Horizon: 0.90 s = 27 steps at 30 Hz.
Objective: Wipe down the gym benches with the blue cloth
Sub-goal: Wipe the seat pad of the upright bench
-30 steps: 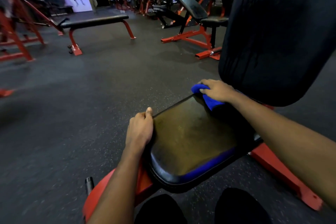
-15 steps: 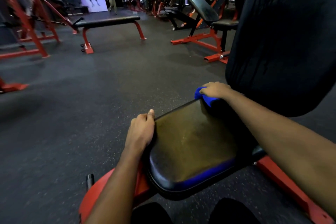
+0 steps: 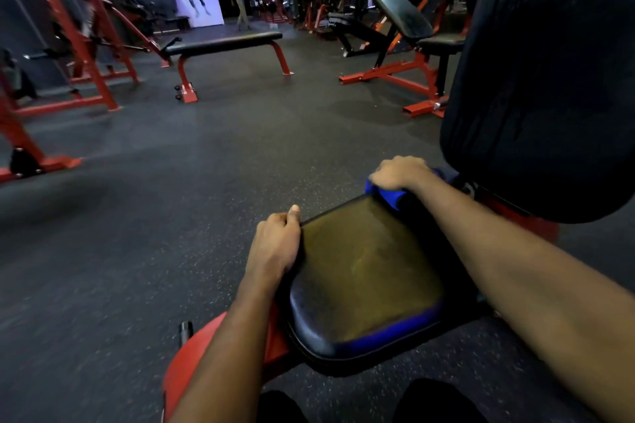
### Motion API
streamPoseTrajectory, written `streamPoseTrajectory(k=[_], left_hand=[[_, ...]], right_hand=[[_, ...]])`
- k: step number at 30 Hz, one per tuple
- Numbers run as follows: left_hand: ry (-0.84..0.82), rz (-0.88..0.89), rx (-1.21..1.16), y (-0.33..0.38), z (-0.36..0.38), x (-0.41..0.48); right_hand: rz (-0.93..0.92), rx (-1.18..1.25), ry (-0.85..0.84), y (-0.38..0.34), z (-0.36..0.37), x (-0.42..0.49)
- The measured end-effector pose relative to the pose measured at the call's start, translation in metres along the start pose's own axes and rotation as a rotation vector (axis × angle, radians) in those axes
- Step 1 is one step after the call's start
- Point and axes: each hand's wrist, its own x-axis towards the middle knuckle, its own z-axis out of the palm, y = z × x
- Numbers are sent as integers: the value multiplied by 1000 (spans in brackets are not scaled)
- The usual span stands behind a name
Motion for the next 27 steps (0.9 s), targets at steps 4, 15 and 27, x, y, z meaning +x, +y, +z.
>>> streamPoseTrajectory(k=[4, 15, 27], left_hand=[[-3, -8, 7, 2, 0, -2], [136, -67, 106, 10, -3, -14], [144, -169, 64, -81, -51, -60]], right_hand=[[-244, -36, -3, -48, 15, -12], [-129, 21, 42, -33, 9, -21], [-210, 47, 36, -81, 13, -51]])
